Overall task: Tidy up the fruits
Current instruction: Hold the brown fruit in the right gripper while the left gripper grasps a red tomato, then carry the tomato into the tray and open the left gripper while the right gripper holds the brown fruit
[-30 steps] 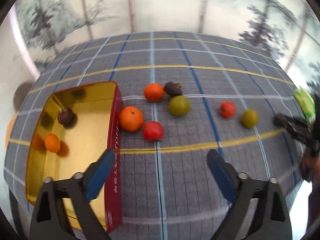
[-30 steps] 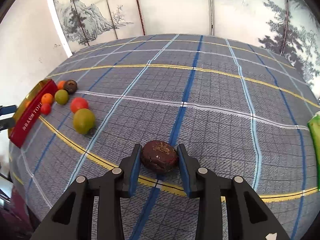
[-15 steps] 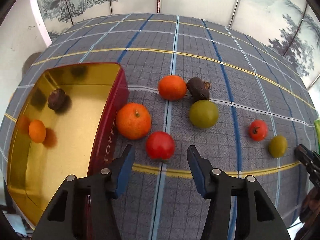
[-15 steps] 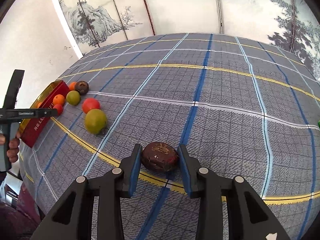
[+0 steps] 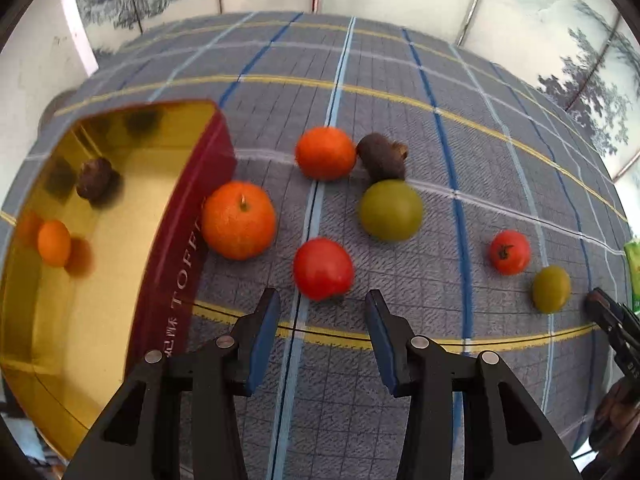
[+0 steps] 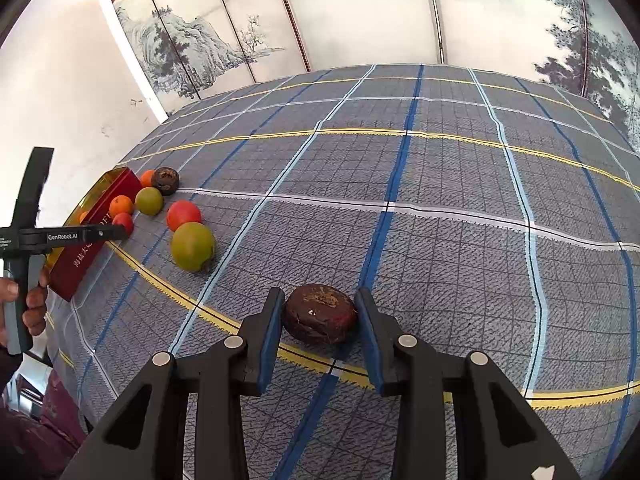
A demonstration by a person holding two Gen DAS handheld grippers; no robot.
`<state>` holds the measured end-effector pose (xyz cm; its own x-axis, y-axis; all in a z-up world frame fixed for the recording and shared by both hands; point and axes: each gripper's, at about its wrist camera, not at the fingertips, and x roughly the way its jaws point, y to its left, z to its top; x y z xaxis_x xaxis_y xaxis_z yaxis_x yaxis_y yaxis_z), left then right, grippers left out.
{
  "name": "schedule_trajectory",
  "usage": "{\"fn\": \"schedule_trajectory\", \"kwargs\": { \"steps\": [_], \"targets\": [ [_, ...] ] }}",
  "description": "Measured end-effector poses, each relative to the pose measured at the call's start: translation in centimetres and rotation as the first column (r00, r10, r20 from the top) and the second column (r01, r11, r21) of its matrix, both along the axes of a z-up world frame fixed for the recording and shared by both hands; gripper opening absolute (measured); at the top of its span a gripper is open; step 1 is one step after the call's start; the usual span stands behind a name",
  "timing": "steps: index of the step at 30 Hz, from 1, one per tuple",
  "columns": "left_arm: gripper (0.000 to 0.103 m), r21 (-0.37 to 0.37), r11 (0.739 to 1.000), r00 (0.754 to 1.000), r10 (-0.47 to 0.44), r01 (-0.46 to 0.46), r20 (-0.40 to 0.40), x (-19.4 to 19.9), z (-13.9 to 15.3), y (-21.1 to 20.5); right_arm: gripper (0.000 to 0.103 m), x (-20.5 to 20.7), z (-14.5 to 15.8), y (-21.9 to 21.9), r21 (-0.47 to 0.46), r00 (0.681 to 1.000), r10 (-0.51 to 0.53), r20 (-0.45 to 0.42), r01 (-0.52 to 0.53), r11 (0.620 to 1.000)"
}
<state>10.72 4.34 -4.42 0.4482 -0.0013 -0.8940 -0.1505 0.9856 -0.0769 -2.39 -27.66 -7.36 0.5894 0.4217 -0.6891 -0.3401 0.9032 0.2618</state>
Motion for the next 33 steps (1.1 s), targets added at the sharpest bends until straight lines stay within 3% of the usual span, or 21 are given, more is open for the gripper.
{"fn": "schedule_trajectory", "kwargs": {
  "steps": [10, 12, 17, 25, 33],
  "targets": [
    [0.045, 0.012, 1.000, 1.000, 0.014, -0.014, 0.020, 0.8, -0.2, 0.5, 0.034, 0.0, 0.0, -0.1, 0.007, 1.000, 0.000, -0.002, 0.000, 1.000],
    [0.031, 0.040, 0.999, 1.000, 0.013, -0.014, 0.028, 0.8, -0.2, 0.4, 0.034, 0.0, 0.0, -0.1, 0.006, 1.000, 0.000, -0.002, 0.000, 1.000],
    [0.031, -0.002, 1.000, 0.999, -0.011, 0.011, 0.041, -0.6, -0.1, 0.2, 0.034, 0.1, 0.0, -0.2, 0.007, 1.000, -0.002, -0.002, 0.002, 1.000],
    [0.031, 0.058, 0.995, 0.987, -0.083, 0.075, 0.138, -4.9, 3.2, -1.6, 0.034, -0.1, 0.0, 0.3, -0.011, 1.000, -0.005, 0.001, 0.005, 1.000],
    [0.031, 0.112, 0.990, 0.970, -0.104, 0.081, 0.221, -7.9, 6.2, -0.6, 0.034, -0.3, 0.1, 1.1, -0.047, 1.000, -0.012, 0.009, 0.012, 0.999]
  ]
}}
